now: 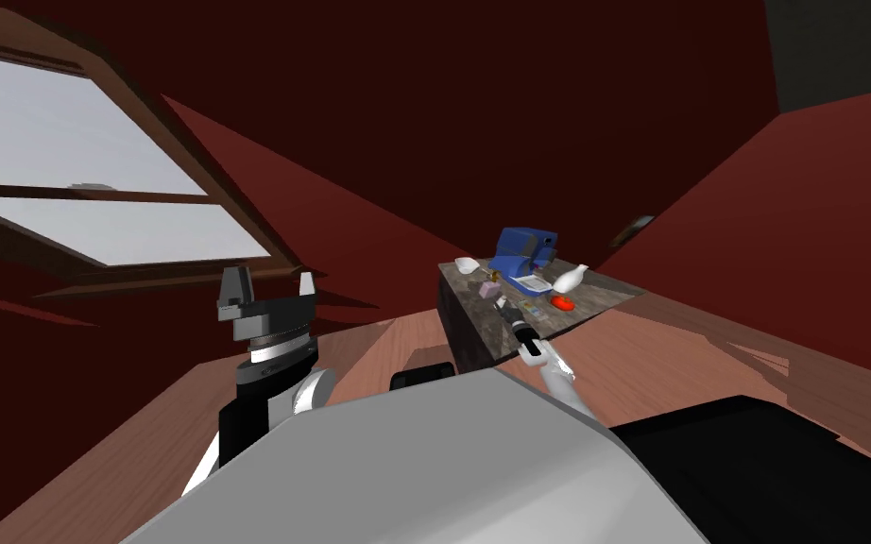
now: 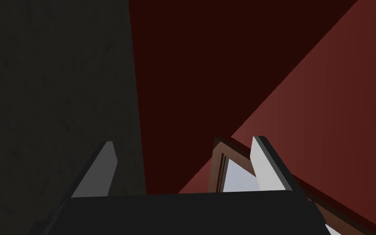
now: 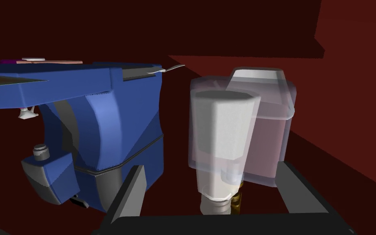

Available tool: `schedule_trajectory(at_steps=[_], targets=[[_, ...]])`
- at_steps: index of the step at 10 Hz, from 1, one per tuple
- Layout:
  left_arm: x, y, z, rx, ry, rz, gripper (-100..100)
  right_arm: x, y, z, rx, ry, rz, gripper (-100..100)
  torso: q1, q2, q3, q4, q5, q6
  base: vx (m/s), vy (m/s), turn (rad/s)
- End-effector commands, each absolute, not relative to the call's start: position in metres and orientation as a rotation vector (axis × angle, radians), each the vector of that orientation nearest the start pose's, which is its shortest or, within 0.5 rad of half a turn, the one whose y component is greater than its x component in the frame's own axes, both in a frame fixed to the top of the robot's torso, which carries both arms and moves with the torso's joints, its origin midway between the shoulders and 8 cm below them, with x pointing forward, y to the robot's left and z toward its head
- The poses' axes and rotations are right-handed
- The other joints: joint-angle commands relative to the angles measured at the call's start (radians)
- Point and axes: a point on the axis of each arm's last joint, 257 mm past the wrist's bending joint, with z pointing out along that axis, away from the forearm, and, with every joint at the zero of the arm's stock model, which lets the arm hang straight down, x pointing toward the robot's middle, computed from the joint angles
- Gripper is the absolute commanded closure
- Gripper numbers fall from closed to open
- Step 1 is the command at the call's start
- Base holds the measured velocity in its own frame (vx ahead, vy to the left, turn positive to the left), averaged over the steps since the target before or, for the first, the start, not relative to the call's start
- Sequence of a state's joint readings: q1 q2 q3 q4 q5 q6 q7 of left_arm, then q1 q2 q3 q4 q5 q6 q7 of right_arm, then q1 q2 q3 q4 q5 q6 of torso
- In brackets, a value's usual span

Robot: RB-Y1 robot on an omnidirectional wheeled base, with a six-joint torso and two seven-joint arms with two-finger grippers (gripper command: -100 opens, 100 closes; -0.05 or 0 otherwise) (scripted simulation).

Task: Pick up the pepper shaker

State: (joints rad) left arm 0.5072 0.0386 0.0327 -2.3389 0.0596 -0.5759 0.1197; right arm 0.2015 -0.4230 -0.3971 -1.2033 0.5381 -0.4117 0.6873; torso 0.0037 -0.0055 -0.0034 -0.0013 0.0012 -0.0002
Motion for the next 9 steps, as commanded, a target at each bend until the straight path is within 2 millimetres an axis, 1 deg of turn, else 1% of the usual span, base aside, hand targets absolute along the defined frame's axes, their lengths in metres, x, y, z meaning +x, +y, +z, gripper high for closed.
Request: schedule_trajectory(at_steps=[1,2,3,4,5,6,7,9], targets=[[0.315,0.287,0.062,-0.595,0.490,-1.450,0,0.414,-0.548,-0.302,0.107,1.674,-0.208,-100,0.000,0.000,0.000,0.000,0.000,0.000,0.102,0.055,-0.201],[0.315,0.287,0.062,-0.595,0.491,-1.449,0,0.408,-0.550,-0.313,0.115,1.691,-0.203,-100,-0.001,-0.001,0.000,0.000,0.000,0.001,0.092,0.052,-0.107],[0.315,0.287,0.062,-0.595,0.491,-1.449,0,0.418,-0.550,-0.304,0.079,1.677,-0.184,-100,-0.002,0.000,0.000,0.000,0.000,0.000,0.102,0.067,-0.183],[0.315,0.287,0.062,-0.595,0.491,-1.449,0,0.413,-0.551,-0.314,0.085,1.692,-0.176,-100,-0.001,-0.001,0.000,0.000,0.000,0.001,0.083,0.059,-0.129],[0.315,0.287,0.062,-0.595,0.491,-1.449,0,0.424,-0.550,-0.301,0.047,1.671,-0.159,-100,-0.001,0.000,0.000,0.000,0.000,0.000,0.097,0.073,-0.223],[0.315,0.287,0.062,-0.595,0.491,-1.449,0,0.417,-0.552,-0.313,0.056,1.689,-0.151,-100,-0.001,-0.001,0.000,0.000,0.000,0.001,0.081,0.076,-0.107],[0.315,0.287,0.062,-0.595,0.490,-1.450,0,0.427,-0.552,-0.301,0.019,1.671,-0.135,-100,-0.001,0.000,0.000,0.000,0.000,0.000,0.086,0.067,-0.195],[0.315,0.287,0.062,-0.595,0.491,-1.449,0,0.419,-0.554,-0.313,0.031,1.691,-0.128,-100,-0.002,0.000,0.000,0.000,0.000,0.000,0.055,0.047,-0.058]])
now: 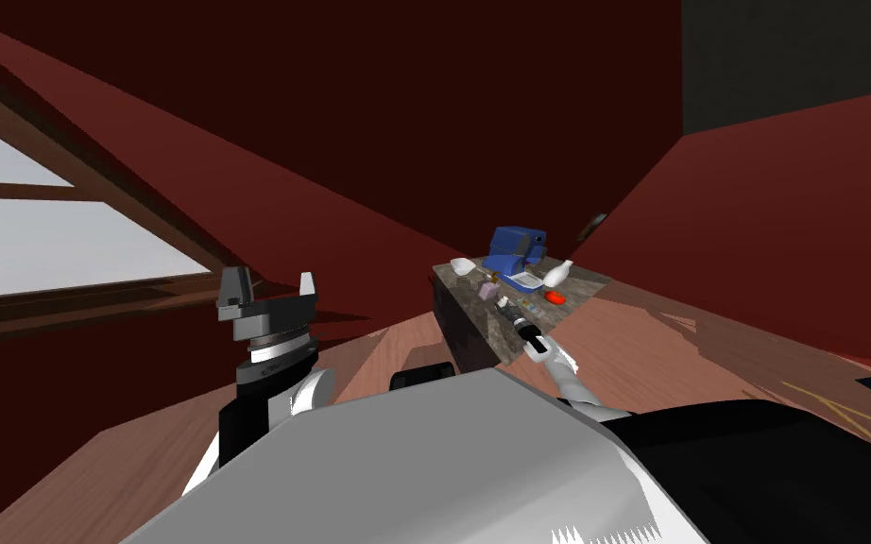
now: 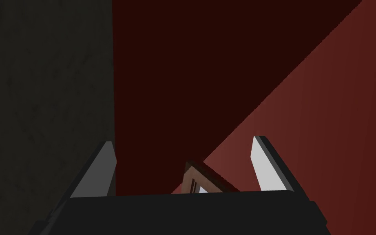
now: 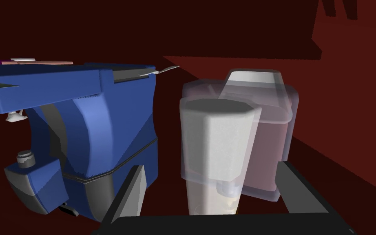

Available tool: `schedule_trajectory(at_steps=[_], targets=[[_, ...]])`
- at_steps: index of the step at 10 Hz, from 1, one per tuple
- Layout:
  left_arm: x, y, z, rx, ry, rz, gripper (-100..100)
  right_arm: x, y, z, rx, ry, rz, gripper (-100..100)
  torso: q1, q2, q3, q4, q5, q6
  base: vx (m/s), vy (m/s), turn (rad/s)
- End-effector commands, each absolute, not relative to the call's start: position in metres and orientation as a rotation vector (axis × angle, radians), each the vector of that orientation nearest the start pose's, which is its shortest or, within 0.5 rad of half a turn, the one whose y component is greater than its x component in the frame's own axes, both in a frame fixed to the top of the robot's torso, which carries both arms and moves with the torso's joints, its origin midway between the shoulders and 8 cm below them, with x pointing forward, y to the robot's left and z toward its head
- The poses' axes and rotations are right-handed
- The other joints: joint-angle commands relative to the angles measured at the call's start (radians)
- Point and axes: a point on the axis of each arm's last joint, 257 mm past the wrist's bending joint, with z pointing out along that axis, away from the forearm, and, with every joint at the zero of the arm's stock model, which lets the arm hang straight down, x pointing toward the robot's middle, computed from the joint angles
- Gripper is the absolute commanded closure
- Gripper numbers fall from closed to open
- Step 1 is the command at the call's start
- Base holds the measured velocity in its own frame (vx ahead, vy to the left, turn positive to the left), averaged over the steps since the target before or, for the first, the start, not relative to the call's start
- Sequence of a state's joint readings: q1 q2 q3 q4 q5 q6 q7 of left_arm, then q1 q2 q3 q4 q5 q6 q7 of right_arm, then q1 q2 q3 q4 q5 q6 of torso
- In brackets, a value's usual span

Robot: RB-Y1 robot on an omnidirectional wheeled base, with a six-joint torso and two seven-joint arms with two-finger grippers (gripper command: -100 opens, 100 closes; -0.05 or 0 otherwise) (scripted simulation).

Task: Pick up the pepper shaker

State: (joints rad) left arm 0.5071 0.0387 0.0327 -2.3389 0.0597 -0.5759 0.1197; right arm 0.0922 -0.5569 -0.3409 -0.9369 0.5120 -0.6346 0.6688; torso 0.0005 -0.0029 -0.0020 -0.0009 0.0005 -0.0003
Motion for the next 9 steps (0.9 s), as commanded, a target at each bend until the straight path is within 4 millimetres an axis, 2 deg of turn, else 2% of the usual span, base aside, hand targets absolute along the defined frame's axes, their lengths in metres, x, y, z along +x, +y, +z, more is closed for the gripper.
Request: schedule_trajectory(at_steps=[1,2,3,5,6,7,8,9], targets=[[0.315,0.287,0.062,-0.595,0.490,-1.450,0,0.426,-0.555,-0.303,-0.006,1.674,-0.107,-100,0.000,0.000,0.000,0.000,0.000,0.000,0.076,0.055,-0.191],[0.315,0.287,0.062,-0.595,0.491,-1.449,0,0.421,-0.558,-0.311,0.007,1.690,-0.107,-100,0.001,-0.002,-0.001,0.000,0.000,0.001,0.069,0.066,-0.139],[0.315,0.287,0.062,-0.595,0.491,-1.449,0,0.430,-0.558,-0.297,-0.032,1.667,-0.091,-100,0.001,-0.001,-0.001,0.000,0.000,0.000,0.074,0.070,-0.197],[0.315,0.287,0.062,-0.595,0.491,-1.450,0,0.422,-0.562,-0.309,-0.016,1.689,-0.087,-100,0.002,-0.002,-0.001,0.000,0.000,0.000,0.060,0.063,-0.056],[0.315,0.287,0.062,-0.595,0.490,-1.450,0,0.430,-0.562,-0.295,-0.053,1.667,-0.071,-100,0.001,0.000,0.000,0.000,0.000,0.000,0.054,0.059,-0.214],[0.315,0.287,0.062,-0.595,0.491,-1.449,0,0.422,-0.566,-0.304,-0.037,1.686,-0.070,-100,0.001,-0.001,0.000,0.000,0.000,0.001,0.059,0.070,-0.138],[0.315,0.287,0.062,-0.595,0.490,-1.450,0,0.427,-0.570,-0.294,-0.065,1.673,-0.059,-100,0.001,-0.001,0.000,0.000,0.000,0.000,0.075,0.076,-0.198],[0.315,0.287,0.062,-0.595,0.491,-1.449,0,0.422,-0.572,-0.300,-0.056,1.684,-0.055,-100,0.002,-0.002,-0.001,0.000,0.000,0.001,0.072,0.077,-0.099]])
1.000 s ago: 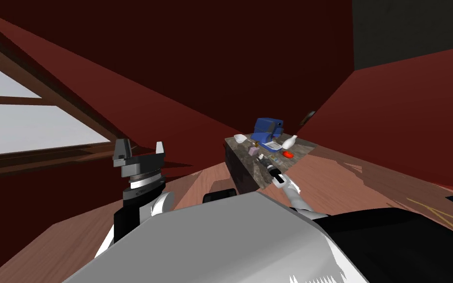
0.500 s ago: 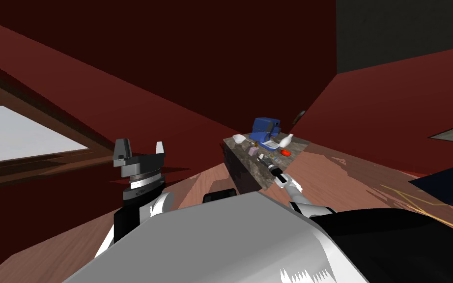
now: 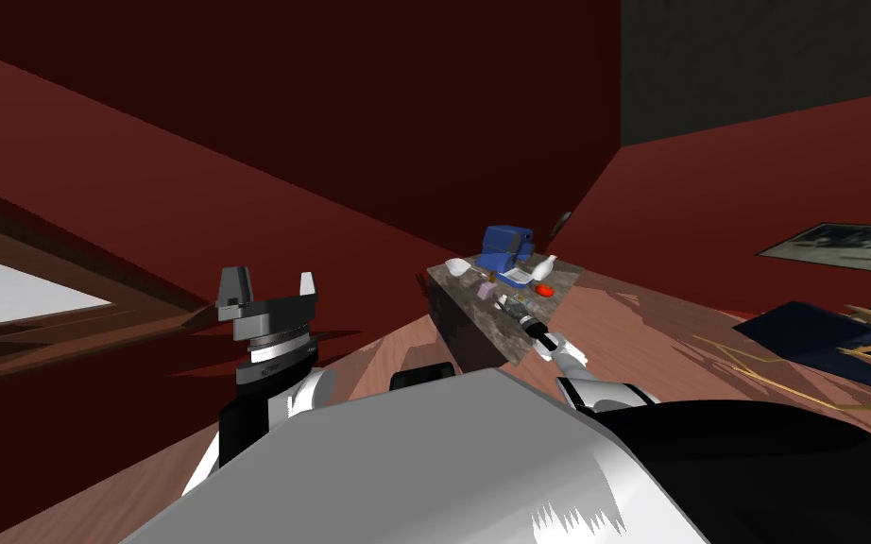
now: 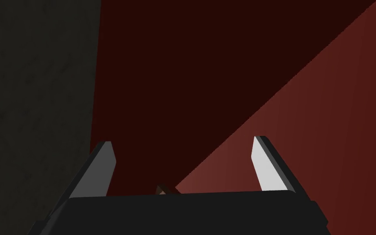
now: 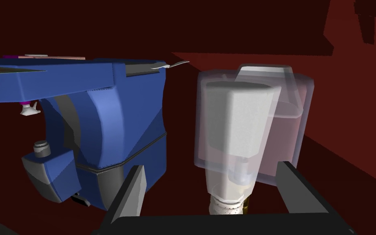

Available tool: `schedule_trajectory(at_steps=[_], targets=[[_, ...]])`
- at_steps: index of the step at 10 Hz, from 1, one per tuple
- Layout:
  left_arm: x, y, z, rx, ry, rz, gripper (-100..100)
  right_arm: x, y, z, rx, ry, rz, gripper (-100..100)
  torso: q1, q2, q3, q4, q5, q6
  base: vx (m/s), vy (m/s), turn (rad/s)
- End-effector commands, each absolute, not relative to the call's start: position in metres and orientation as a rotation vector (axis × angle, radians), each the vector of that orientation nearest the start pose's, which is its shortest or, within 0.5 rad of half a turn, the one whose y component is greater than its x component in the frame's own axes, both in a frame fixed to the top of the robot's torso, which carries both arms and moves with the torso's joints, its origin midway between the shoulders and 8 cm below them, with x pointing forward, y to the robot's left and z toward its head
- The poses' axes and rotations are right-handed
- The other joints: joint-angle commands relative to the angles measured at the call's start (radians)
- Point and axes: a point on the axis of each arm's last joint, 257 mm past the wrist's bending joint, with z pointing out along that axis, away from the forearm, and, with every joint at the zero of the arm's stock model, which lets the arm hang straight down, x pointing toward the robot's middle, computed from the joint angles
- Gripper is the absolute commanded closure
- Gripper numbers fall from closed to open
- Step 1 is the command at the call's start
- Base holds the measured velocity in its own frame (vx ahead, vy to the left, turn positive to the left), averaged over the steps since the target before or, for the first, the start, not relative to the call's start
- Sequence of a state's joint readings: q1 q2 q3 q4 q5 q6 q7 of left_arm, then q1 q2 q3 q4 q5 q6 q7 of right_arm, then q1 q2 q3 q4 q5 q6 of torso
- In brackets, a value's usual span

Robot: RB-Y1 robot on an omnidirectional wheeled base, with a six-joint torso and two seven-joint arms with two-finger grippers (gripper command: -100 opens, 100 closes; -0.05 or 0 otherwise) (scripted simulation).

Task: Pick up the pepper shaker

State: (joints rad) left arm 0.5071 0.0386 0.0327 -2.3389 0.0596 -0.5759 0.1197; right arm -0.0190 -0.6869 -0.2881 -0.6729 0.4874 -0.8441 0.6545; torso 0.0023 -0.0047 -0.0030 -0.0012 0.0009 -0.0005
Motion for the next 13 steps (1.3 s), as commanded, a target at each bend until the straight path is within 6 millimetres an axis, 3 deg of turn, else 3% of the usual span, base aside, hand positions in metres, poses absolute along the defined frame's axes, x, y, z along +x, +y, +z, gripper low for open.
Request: schedule_trajectory(at_steps=[1,2,6,7,8,9,11,12,13], targets=[[0.315,0.287,0.062,-0.595,0.490,-1.450,0,0.424,-0.572,-0.299,-0.056,1.681,-0.060,-100,0.000,0.000,0.000,0.000,0.000,0.000,0.027,0.032,-0.008],[0.315,0.287,0.062,-0.595,0.490,-1.450,0,0.423,-0.571,-0.299,-0.057,1.681,-0.057,100,-0.002,0.002,0.001,0.000,0.000,0.000,0.005,0.006,0.002],[0.315,0.287,0.062,-0.595,0.491,-1.450,0,0.423,-0.571,-0.298,-0.056,1.680,-0.057,100,-0.005,0.004,0.002,0.001,-0.001,0.000,0.001,0.001,0.001],[0.315,0.287,0.062,-0.595,0.491,-1.450,0,0.423,-0.571,-0.298,-0.056,1.680,-0.058,0,-0.005,0.004,0.002,0.001,-0.001,0.000,0.000,0.000,0.000],[0.315,0.287,0.062,-0.595,0.491,-1.450,0,0.420,-0.568,-0.309,-0.029,1.695,-0.072,100,-0.005,0.004,0.002,0.001,-0.001,0.000,-0.062,-0.069,0.216],[0.315,0.287,0.062,-0.594,0.491,-1.450,0,0.413,-0.563,-0.319,-0.006,1.705,-0.075,100,-0.009,0.006,0.003,0.000,-0.004,-0.004,-0.141,-0.180,0.353],[0.315,0.287,0.062,-0.595,0.491,-1.450,0,0.422,-0.562,-0.309,-0.016,1.689,-0.087,100,-0.015,0.004,0.001,-0.002,-0.010,-0.007,-0.081,-0.079,0.075],[0.315,0.287,0.062,-0.595,0.491,-1.449,0,0.417,-0.560,-0.318,0.015,1.702,-0.106,100,-0.011,0.000,-0.002,-0.003,-0.009,-0.005,-0.048,-0.036,0.142],[0.315,0.287,0.062,-0.595,0.491,-1.450,0,0.421,-0.558,-0.311,0.007,1.690,-0.107,100,-0.010,-0.001,-0.003,-0.004,-0.010,-0.008,-0.060,-0.051,0.138]])
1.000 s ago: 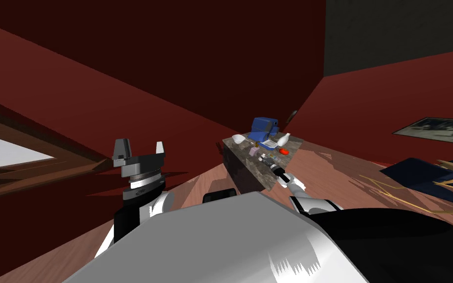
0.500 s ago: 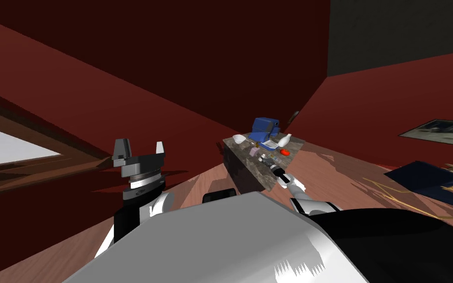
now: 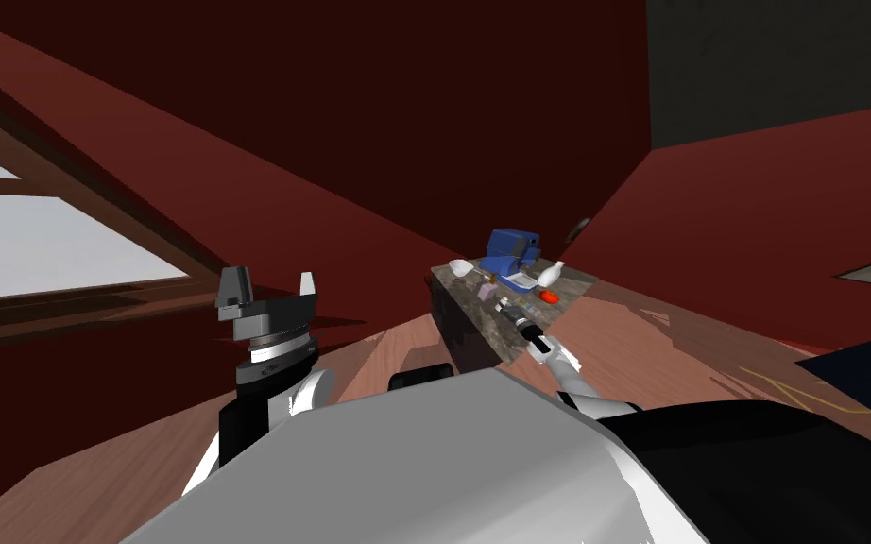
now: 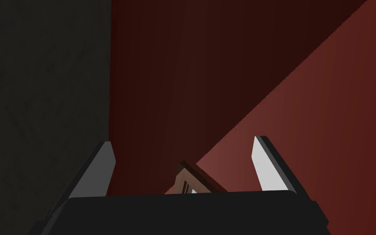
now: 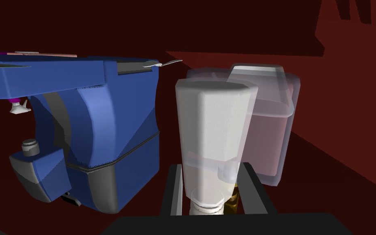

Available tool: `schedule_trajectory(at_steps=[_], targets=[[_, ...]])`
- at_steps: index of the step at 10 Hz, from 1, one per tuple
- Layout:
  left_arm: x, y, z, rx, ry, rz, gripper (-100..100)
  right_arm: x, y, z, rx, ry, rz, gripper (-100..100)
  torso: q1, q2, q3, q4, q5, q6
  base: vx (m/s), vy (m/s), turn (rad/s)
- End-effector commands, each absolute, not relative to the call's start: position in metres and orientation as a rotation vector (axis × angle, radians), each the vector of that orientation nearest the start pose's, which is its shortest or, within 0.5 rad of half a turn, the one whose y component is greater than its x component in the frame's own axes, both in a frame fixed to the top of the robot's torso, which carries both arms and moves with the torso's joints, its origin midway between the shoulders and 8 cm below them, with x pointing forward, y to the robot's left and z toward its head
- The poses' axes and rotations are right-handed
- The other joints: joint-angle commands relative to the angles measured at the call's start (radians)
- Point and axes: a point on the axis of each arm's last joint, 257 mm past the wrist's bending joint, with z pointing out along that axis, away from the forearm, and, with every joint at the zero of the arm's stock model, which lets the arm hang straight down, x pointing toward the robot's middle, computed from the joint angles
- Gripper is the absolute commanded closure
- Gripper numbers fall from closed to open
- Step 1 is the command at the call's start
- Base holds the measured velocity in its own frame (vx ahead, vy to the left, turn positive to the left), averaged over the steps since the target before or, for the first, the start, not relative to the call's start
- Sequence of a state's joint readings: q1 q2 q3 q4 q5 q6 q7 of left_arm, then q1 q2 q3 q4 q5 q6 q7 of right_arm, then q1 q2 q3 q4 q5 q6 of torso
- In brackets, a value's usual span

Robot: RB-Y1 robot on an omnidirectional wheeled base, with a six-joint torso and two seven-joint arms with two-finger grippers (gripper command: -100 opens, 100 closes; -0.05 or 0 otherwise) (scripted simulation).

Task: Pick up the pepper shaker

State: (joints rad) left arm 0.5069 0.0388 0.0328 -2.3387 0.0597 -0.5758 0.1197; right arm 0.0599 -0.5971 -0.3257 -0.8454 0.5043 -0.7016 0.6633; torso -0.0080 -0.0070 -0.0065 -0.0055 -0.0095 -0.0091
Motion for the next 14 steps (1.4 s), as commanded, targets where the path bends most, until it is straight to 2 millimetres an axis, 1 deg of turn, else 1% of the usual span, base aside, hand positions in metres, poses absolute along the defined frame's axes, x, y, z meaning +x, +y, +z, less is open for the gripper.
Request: schedule_trajectory(at_steps=[1,2,3,4,5,6,7,8,9,10,11,12,13,14], targets=[[0.315,0.287,0.062,-0.595,0.491,-1.450,0,0.413,-0.557,-0.323,0.042,1.709,-0.123,100,0.000,0.000,0.000,0.000,0.000,0.000,-0.084,-0.078,0.238],[0.315,0.287,0.062,-0.594,0.491,-1.450,0,0.418,-0.555,-0.315,0.035,1.696,-0.129,100,-0.002,0.001,0.000,-0.001,-0.002,-0.001,-0.074,-0.068,0.122],[0.315,0.287,0.062,-0.595,0.491,-1.449,0,0.419,-0.554,-0.313,0.031,1.691,-0.128,100,-0.001,-0.001,-0.001,-0.001,-0.003,-0.001,-0.036,-0.028,-0.013],[0.315,0.287,0.062,-0.595,0.491,-1.449,0,0.411,-0.554,-0.323,0.068,1.708,-0.148,100,0.000,-0.003,-0.002,-0.002,-0.002,0.000,-0.057,-0.051,0.170],[0.315,0.287,0.062,-0.595,0.491,-1.450,0,0.416,-0.553,-0.315,0.060,1.695,-0.152,100,-0.001,-0.002,-0.002,-0.002,-0.003,-0.002,-0.070,-0.066,0.134],[0.315,0.287,0.062,-0.595,0.491,-1.449,0,0.406,-0.553,-0.326,0.097,1.712,-0.170,100,-0.001,-0.003,-0.002,-0.002,-0.003,-0.001,-0.093,-0.062,0.211],[0.315,0.287,0.062,-0.595,0.491,-1.450,0,0.412,-0.551,-0.316,0.088,1.695,-0.177,100,-0.001,-0.001,-0.002,-0.003,-0.005,-0.002,-0.088,-0.063,0.124],[0.315,0.287,0.062,-0.595,0.491,-1.449,0,0.401,-0.552,-0.326,0.125,1.712,-0.195,100,-0.002,-0.001,-0.002,-0.003,-0.005,-0.001,-0.116,-0.075,0.219],[0.315,0.287,0.062,-0.594,0.491,-1.450,0,0.408,-0.551,-0.315,0.118,1.695,-0.203,100,-0.003,0.000,-0.002,-0.003,-0.006,-0.001,-0.087,-0.070,0.112],[0.315,0.287,0.062,-0.595,0.491,-1.449,0,0.396,-0.552,-0.324,0.156,1.711,-0.224,100,-0.003,-0.001,-0.002,-0.003,-0.006,0.000,-0.080,-0.084,0.182],[0.315,0.287,0.062,-0.595,0.491,-1.449,0,0.402,-0.551,-0.313,0.149,1.694,-0.232,100,-0.004,-0.001,-0.003,-0.004,-0.007,-0.001,-0.079,-0.070,0.122],[0.315,0.287,0.062,-0.595,0.491,-1.449,0,0.389,-0.553,-0.323,0.190,1.713,-0.254,100,-0.004,-0.002,-0.003,-0.003,-0.006,0.000,-0.088,-0.079,0.231],[0.315,0.287,0.062,-0.595,0.491,-1.450,0,0.395,-0.552,-0.311,0.183,1.694,-0.263,100,-0.004,-0.001,-0.003,-0.004,-0.007,-0.001,-0.091,-0.060,0.111],[0.315,0.287,0.062,-0.595,0.491,-1.449,0,0.397,-0.551,-0.308,0.179,1.688,-0.262,100,-0.003,-0.001,-0.002,-0.003,-0.006,0.000,-0.053,-0.015,-0.023]])
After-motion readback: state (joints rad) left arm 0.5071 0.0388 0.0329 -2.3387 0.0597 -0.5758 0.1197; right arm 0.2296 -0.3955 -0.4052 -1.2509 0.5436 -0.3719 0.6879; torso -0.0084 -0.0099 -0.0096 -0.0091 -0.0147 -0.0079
